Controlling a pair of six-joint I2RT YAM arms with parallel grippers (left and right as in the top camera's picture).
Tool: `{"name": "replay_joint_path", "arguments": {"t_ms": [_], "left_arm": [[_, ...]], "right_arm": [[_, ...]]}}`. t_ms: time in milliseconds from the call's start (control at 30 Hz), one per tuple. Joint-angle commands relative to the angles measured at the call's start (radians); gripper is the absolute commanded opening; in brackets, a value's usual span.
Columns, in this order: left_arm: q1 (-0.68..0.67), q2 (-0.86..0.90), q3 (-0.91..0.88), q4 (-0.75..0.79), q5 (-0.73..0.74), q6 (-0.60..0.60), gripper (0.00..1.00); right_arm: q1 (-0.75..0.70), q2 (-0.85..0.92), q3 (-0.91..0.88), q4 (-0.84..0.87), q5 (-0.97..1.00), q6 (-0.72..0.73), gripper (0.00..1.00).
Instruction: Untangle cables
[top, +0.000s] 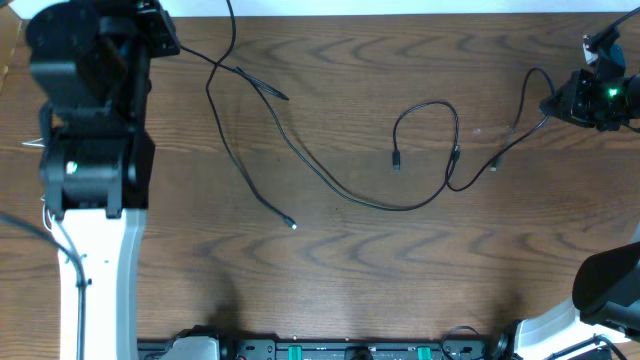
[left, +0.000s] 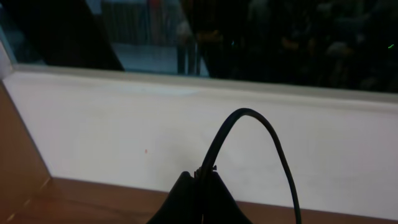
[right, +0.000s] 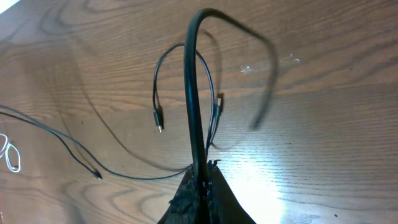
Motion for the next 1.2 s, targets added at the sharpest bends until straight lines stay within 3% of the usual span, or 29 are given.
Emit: {"name": "replay_joint_path", "arguments": {"t_ms": [0,300,567,867,1167], "left_arm": [[0.002,-0.039,0.003,-0.03,0.092,-0.005,0.08],[0.002,-0.015,0.003,-0.225,0.163,-0.075,0.08],[0.0,0.019,0.002,-0.309,0.272,-0.092,0.07],[-0.042,0.138,-0.027,-0.534,0.294,-0.091,0.08],[-0.14,0.302,-0.032,-0.737,0.318,-0.09,0.08]], "right_arm": [[0.004,-0.004,0.01,0.0,0.0,0.01,0.01],[0.091,-0.003,-0.013,0.057,-0.028,0.055,0.01],[0.185,-0.003,-0.138,0.282,0.042,0.227,0.01],[0.223,-0.003,-0.254,0.45,0.016,0.24,0.01],[0.223,-0.003,-0.279,0.476,0.019,0.252,0.03]]}}
